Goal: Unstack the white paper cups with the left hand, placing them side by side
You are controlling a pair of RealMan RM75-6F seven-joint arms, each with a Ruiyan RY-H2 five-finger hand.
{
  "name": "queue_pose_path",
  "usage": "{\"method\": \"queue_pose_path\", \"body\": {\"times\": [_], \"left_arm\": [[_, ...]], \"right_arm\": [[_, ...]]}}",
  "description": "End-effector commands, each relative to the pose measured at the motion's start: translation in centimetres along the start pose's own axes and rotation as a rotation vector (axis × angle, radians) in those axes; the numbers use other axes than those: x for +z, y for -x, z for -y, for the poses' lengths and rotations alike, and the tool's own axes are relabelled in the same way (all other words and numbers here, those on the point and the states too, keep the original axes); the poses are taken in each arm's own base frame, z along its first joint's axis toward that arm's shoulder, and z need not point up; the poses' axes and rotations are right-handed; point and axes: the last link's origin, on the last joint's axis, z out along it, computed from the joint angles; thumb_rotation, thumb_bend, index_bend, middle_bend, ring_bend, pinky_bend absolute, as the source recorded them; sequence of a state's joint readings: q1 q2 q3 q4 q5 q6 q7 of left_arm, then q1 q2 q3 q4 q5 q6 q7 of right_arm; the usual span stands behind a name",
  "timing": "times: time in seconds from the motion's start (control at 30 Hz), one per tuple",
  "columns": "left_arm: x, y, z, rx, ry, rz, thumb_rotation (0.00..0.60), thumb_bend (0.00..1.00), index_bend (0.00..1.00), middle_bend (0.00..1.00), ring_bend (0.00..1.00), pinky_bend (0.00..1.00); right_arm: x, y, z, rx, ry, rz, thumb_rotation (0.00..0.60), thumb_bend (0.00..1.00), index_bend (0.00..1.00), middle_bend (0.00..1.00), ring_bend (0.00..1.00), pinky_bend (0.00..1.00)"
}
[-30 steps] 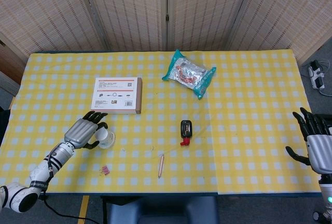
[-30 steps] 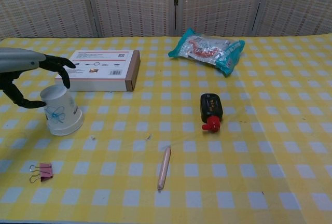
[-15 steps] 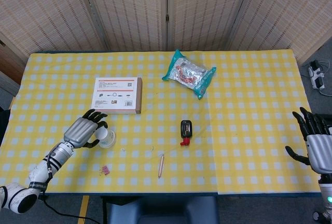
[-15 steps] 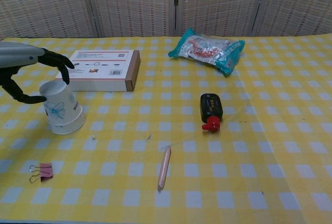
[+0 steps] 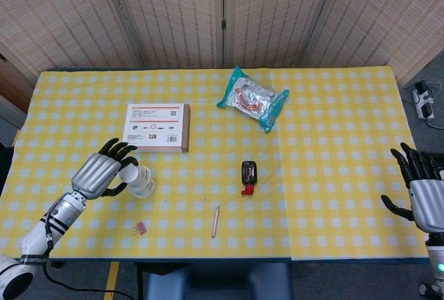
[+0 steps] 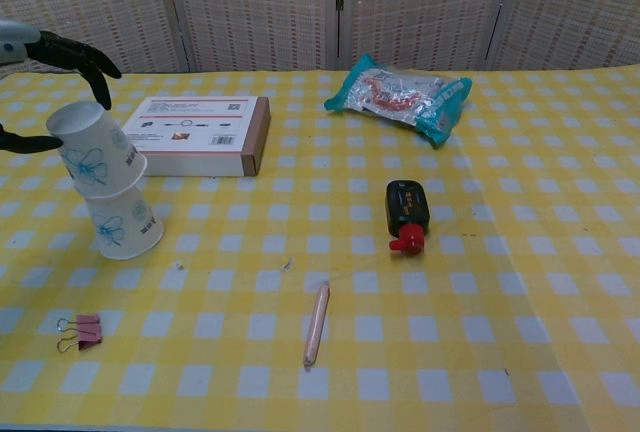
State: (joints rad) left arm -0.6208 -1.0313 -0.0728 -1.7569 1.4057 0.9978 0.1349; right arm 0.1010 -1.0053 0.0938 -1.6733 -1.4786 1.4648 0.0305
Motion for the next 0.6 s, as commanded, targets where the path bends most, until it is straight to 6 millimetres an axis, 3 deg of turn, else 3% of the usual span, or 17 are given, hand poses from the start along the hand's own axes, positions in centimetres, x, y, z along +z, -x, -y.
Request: {"method": "queue_pose_path", "body": {"times": [0.03,0.33,0.6], "left_arm": [[-0.9,-0.8,0.4,0.002,-0.019,-0.031,0.600,0.42,0.43,0.17,0.12,0.04],[-3.0,-0.9,3.0,0.003,-0.118,-0.033,0.600,0.43,0.43,0.17,0.12,0.04],[-3.6,2.6,4.7,0.029,-0.200,0.054,0.600,0.42,0.43,0.17,0.12,0.03]], "right_arm": [[0.0,0.0,0.0,0.001,-0.002,-0.003,0.600,0.27,0.00,0.00,0.04,0.00],[-0.1,0.0,0.2,0.004,-0.010,-0.004,0.600,0.27,0.00,0.00,0.04,0.00],[-0.1,0.1,0.4,0.002,-0.012,0.001,0.600,0.27,0.00,0.00,0.04,0.00]]}}
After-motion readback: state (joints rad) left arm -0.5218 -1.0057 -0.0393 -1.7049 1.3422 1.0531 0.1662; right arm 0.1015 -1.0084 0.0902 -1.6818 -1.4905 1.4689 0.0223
